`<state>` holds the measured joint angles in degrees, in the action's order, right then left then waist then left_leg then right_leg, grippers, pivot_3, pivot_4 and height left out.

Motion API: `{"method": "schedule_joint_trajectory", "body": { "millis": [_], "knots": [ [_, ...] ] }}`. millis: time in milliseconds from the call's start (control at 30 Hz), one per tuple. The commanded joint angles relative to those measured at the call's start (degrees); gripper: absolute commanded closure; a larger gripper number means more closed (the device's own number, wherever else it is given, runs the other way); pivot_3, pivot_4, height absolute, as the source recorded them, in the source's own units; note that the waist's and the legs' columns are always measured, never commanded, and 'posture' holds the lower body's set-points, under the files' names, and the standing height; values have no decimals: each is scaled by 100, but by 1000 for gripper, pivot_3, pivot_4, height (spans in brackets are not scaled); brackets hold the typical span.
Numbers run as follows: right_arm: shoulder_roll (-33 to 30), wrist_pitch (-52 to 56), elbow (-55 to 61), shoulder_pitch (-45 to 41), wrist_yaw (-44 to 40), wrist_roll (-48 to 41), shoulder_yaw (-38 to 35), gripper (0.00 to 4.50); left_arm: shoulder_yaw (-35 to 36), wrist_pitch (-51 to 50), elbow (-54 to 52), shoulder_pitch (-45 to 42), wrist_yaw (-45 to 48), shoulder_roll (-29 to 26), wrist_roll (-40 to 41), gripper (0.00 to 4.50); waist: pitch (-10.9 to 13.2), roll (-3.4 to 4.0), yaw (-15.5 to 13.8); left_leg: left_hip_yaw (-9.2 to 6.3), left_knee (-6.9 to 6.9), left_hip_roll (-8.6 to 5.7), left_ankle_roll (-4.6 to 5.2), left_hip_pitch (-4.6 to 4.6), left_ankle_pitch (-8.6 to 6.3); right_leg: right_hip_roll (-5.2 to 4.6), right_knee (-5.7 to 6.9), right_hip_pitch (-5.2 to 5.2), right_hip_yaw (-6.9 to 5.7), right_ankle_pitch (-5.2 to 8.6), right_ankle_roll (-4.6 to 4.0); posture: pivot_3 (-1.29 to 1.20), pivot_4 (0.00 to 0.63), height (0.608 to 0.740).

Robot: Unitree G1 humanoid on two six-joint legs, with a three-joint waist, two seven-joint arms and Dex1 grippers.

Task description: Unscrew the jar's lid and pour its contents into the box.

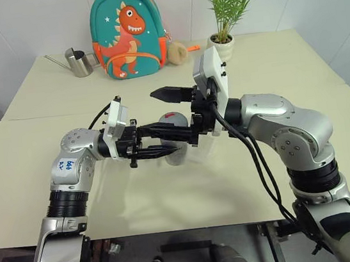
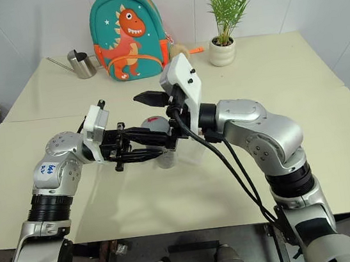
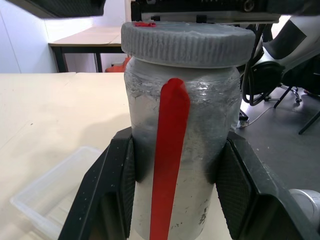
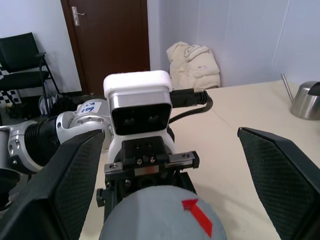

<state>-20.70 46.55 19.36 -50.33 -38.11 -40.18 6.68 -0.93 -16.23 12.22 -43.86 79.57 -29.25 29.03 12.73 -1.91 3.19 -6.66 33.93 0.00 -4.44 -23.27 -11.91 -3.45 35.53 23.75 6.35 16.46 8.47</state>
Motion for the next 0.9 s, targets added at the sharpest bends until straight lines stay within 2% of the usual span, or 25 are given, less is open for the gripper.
{"method": "schedule_joint_trajectory", "body": {
  "millis": [33,900],
  "knots": [
    [78,-35,112,-68,28,41,43,17,48,96,-105,-53,-22,8,10,2655,0,0,0,0,0,0,0,0,0,0,0,0,0,0,0,0,150,740],
    [-111,113,154,172,66,369,-62,17,43,162,-101,-44,-86,91,-31,2655,0,0,-1,-1,0,0,0,0,0,0,0,0,0,0,0,0,150,740]
  ]
}}
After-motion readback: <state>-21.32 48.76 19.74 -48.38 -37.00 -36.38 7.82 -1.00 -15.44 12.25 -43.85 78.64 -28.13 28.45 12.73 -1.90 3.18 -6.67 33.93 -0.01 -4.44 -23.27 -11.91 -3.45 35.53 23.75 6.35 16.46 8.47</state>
